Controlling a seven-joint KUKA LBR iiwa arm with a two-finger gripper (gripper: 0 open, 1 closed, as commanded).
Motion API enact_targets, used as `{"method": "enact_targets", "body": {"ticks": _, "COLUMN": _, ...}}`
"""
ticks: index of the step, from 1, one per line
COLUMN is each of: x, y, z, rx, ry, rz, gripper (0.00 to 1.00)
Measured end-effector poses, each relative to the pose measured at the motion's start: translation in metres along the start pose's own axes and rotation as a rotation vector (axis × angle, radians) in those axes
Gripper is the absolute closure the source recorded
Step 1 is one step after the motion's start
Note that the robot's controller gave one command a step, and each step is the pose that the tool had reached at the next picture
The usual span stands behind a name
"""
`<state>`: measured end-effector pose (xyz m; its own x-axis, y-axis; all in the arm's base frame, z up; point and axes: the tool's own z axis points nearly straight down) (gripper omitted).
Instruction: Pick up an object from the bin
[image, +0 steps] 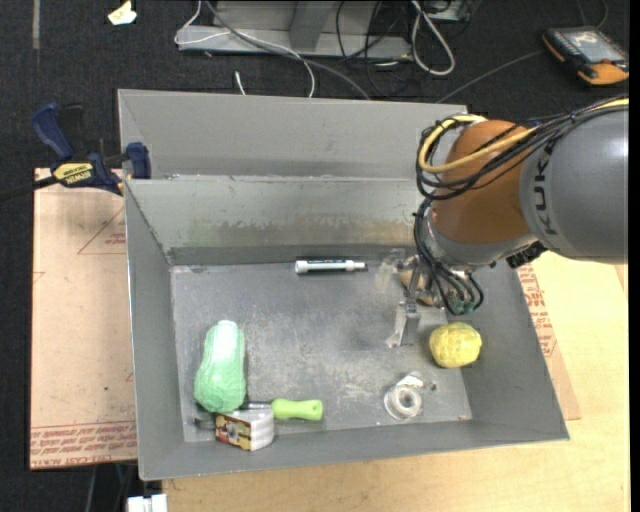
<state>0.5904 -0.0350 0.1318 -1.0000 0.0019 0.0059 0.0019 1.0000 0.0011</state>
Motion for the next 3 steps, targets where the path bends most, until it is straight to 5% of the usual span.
{"method": "enact_targets", "body": {"ticks": 1, "x": -0.002, "y": 0.0, "z": -0.004, "rx": 0.001, "ry": -0.007, "rz": -0.001, "gripper": 0.0}}
{"method": "enact_targets", "body": {"ticks": 2, "x": 0.019, "y": -0.061, "z": -0.015, "rx": 0.0, "ry": -0.006, "rz": -0.041, "gripper": 0.0}}
{"method": "enact_targets", "body": {"ticks": 3, "x": 0.046, "y": -0.105, "z": 0.015, "rx": -0.003, "ry": -0.008, "rz": -0.054, "gripper": 1.0}}
